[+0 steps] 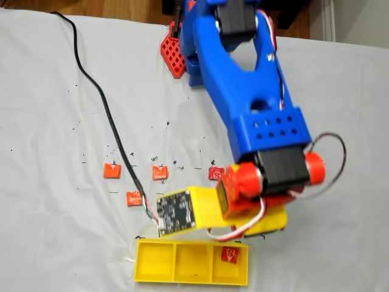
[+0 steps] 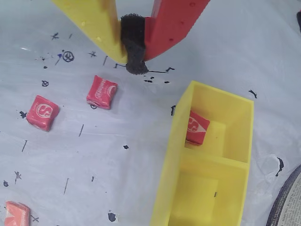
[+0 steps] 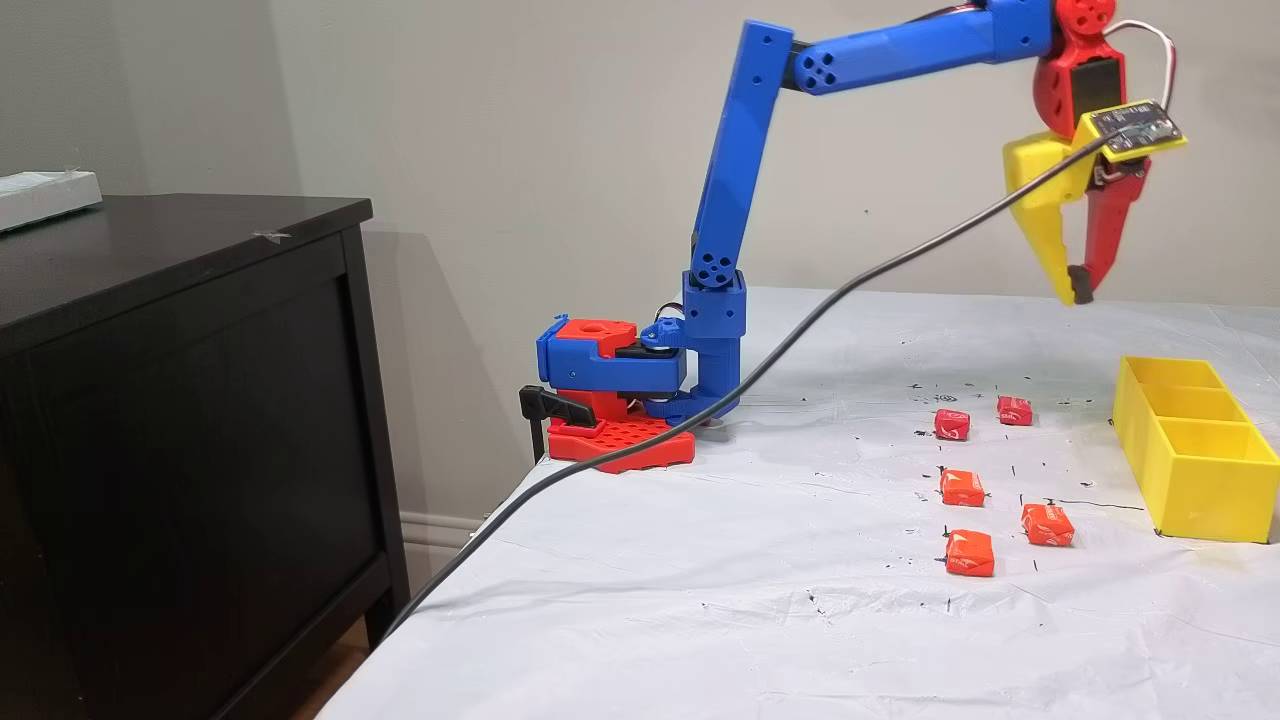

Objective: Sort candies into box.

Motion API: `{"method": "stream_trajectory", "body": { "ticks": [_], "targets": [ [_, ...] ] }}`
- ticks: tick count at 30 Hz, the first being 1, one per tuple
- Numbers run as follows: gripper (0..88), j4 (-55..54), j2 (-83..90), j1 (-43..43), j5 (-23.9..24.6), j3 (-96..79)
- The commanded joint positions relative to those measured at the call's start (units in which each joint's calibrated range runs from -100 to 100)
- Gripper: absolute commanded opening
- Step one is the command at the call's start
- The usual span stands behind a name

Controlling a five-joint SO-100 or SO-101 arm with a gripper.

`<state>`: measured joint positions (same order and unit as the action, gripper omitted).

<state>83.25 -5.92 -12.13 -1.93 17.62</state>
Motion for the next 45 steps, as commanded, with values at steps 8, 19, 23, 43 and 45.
{"method": "stream_trajectory", "body": {
  "ticks": [8,19,23,43,45],
  "targets": [
    [0.4,-11.33,17.46,-3.08,-1.32,-26.41],
    [10.6,-18.54,13.47,-3.54,0.00,-33.60],
    [17.6,-19.28,12.71,-3.63,0.05,-33.87],
    [23.9,-22.80,5.92,-4.99,0.24,-32.96],
    [24.2,-22.63,5.41,-5.08,0.39,-32.41]
  ]
}}
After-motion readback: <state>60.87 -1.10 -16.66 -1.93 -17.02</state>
